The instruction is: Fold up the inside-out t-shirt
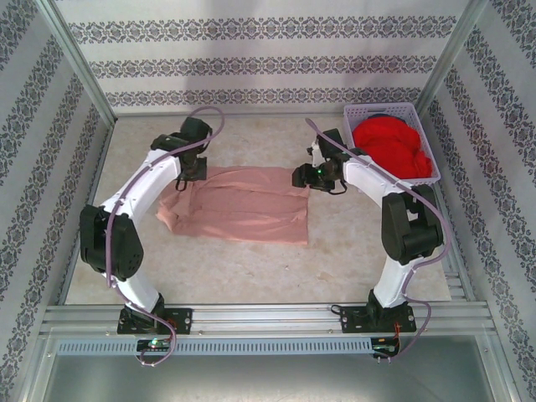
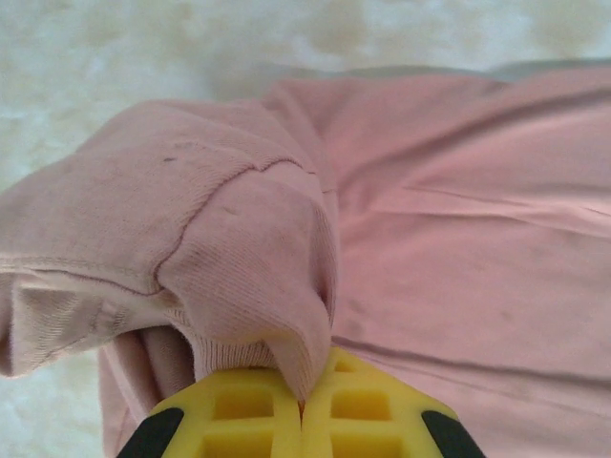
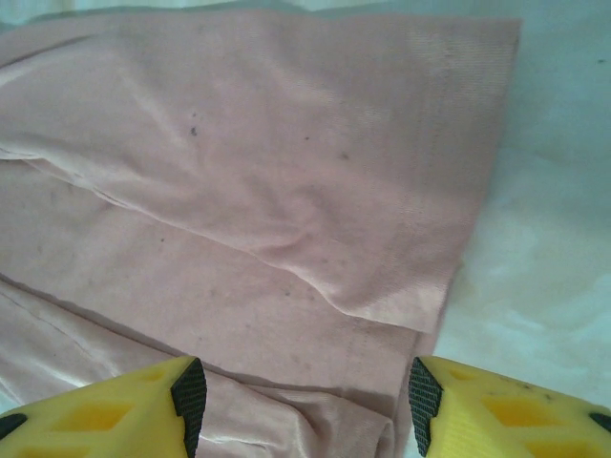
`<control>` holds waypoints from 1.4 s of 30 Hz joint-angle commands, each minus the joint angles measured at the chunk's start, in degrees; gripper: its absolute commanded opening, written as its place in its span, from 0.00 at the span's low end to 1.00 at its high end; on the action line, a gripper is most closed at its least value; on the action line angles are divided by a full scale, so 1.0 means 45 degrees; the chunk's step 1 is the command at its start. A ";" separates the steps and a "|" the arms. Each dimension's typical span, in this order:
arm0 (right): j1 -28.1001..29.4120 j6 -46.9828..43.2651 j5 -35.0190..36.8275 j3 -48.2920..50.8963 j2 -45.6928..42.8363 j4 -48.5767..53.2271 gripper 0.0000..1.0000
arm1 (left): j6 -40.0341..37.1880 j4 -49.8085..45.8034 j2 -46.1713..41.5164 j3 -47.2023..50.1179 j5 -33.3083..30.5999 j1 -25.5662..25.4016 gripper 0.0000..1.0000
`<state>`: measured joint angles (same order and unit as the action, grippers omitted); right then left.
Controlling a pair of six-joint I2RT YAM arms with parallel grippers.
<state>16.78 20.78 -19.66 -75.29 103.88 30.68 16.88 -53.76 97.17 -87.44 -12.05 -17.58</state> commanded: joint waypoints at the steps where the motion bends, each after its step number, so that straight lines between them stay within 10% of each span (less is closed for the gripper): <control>1: -0.0074 -0.0120 0.0297 0.0311 -0.0456 0.0302 0.60 | 0.0973 -0.1532 0.0182 -0.0752 0.1049 -0.0747 0.00; 9: -0.0290 -0.0140 0.0279 0.0707 -0.0583 0.0214 0.60 | 0.1700 -0.1527 0.0818 -0.1797 0.3689 -0.1860 0.00; 42: -0.0732 -0.0147 0.0519 0.0983 -0.0729 0.0551 0.61 | 0.1473 -0.1081 0.2700 -0.3898 0.6169 -0.3811 0.00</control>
<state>13.98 20.75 -18.44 -71.70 102.72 31.97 22.83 -60.84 108.47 -102.74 13.17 -33.58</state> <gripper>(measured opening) 0.606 0.050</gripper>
